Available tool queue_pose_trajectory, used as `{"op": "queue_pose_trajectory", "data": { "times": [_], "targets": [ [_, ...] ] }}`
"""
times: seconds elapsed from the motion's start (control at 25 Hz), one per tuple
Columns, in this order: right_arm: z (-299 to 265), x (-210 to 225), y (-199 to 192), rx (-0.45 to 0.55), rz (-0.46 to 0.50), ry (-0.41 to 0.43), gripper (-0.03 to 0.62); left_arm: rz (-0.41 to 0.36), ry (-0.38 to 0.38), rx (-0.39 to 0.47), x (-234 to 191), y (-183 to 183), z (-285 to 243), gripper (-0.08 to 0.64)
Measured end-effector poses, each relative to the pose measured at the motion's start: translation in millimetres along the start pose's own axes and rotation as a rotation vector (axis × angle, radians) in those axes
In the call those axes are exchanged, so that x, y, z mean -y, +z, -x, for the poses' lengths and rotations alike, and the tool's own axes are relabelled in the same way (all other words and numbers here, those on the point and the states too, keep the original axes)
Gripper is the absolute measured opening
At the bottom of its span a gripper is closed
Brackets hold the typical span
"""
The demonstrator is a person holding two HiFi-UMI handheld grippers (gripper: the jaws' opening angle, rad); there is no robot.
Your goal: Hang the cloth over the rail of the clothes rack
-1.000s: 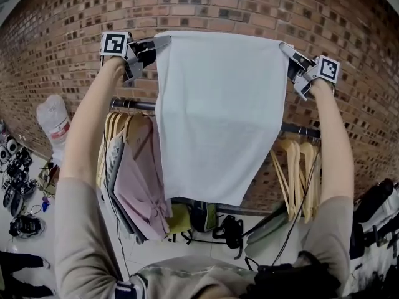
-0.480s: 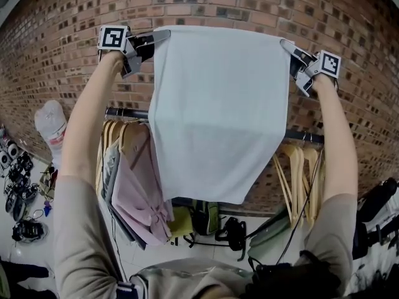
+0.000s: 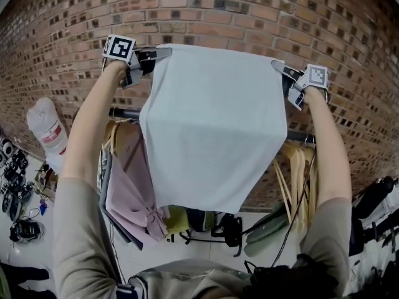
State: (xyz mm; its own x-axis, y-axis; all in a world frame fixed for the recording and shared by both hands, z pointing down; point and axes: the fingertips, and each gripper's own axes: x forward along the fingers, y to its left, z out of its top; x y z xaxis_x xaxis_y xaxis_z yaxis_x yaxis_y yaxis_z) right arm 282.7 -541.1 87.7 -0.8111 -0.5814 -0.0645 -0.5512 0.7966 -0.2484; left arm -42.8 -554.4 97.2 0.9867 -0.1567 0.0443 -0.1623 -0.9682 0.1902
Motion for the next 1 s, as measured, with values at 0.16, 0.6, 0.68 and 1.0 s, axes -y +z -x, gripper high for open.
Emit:
{"op": "queue_pose_trajectory", "data": {
  "times": [0.16,0.6,0.68,1.0],
  "targets": [
    [3,18,-37,-0.088,-0.042,-0.06,0.021,0.054,-0.026,-0.009,-8,-25,-7,0.017],
    [-11,22,-81,-0.267,-0.045,-0.061,0.021,0.152,0.07,-0.179,-42,-97,-8,0.017],
    [-10,20,-80,-0.259,-0.059,-0.056,0.021,0.15,0.113,-0.188,-47,-98,-6,0.017],
    [-7,35,-87,-0.3,-0.021,-0.14,0.021,0.097,0.122,-0.235,-46,-105,-6,0.017]
  ]
}}
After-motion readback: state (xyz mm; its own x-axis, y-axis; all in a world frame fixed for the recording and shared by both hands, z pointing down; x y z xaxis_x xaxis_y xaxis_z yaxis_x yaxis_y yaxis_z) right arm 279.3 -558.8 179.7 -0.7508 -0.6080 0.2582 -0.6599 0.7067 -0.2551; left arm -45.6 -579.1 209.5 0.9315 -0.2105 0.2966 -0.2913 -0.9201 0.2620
